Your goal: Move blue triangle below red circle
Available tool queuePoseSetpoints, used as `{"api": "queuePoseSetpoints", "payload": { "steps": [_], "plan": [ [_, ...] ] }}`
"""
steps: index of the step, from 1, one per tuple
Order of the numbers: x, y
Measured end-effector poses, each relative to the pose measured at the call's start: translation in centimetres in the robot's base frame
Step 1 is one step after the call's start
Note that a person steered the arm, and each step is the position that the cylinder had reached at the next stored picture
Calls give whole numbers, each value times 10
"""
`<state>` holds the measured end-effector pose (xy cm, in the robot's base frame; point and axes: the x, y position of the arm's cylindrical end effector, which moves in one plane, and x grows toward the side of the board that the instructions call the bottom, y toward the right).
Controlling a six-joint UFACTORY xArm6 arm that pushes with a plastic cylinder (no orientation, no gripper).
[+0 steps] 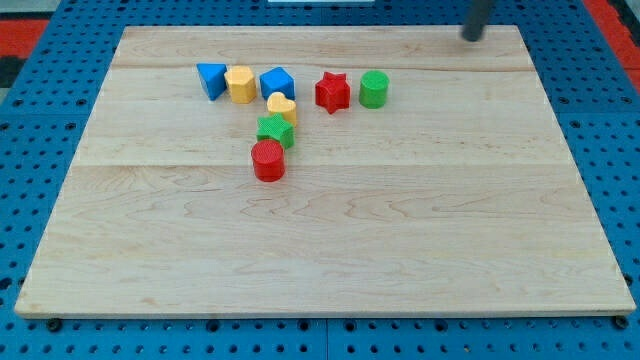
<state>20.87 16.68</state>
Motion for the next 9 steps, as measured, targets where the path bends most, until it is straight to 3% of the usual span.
{"api": "queuePoseSetpoints", "payload": {
  "steps": [2, 3, 4, 6, 7, 8, 9],
  "plan": [
    [2, -249],
    [41, -291],
    [75, -323],
    [129, -332],
    [120, -346],
    [107, -320],
    [122, -303]
  ]
}}
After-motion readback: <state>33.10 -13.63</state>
